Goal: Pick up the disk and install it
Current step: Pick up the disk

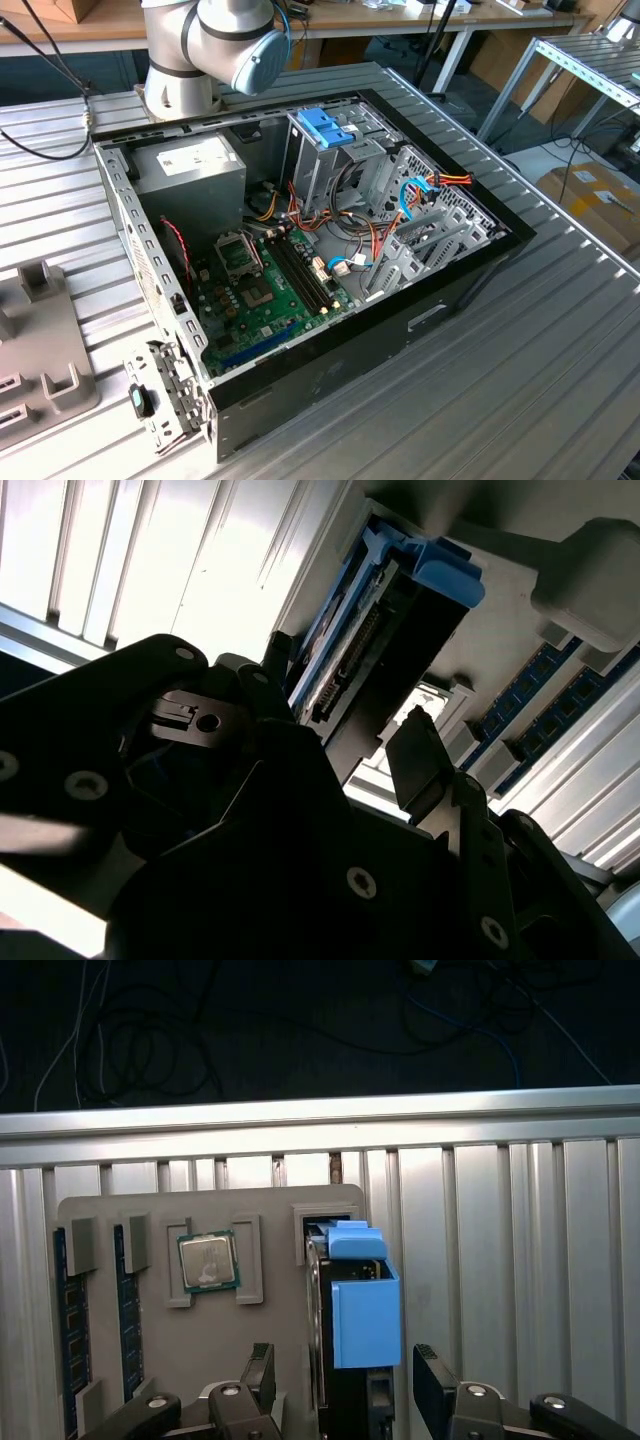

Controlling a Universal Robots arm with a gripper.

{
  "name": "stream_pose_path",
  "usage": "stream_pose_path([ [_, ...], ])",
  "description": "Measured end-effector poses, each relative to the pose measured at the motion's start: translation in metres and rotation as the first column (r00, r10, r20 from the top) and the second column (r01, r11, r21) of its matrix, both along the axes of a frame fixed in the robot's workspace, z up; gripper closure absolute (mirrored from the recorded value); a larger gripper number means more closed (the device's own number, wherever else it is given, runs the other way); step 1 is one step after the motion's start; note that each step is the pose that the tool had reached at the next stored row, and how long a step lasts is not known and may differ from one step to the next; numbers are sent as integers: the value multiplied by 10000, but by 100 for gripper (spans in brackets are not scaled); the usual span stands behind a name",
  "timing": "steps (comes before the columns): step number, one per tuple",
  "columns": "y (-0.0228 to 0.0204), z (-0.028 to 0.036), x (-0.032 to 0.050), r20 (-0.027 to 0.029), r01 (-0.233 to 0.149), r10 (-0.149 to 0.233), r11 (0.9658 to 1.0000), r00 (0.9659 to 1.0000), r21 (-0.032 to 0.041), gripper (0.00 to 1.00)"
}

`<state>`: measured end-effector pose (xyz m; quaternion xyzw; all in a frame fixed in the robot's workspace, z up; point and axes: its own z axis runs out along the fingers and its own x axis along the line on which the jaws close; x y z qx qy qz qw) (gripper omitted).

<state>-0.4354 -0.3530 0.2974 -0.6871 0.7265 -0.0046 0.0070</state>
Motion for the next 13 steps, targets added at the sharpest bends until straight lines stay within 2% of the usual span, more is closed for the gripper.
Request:
stream_pose_path([
  [13, 0, -26, 0, 0, 0, 0, 10000, 10000, 0, 34],
])
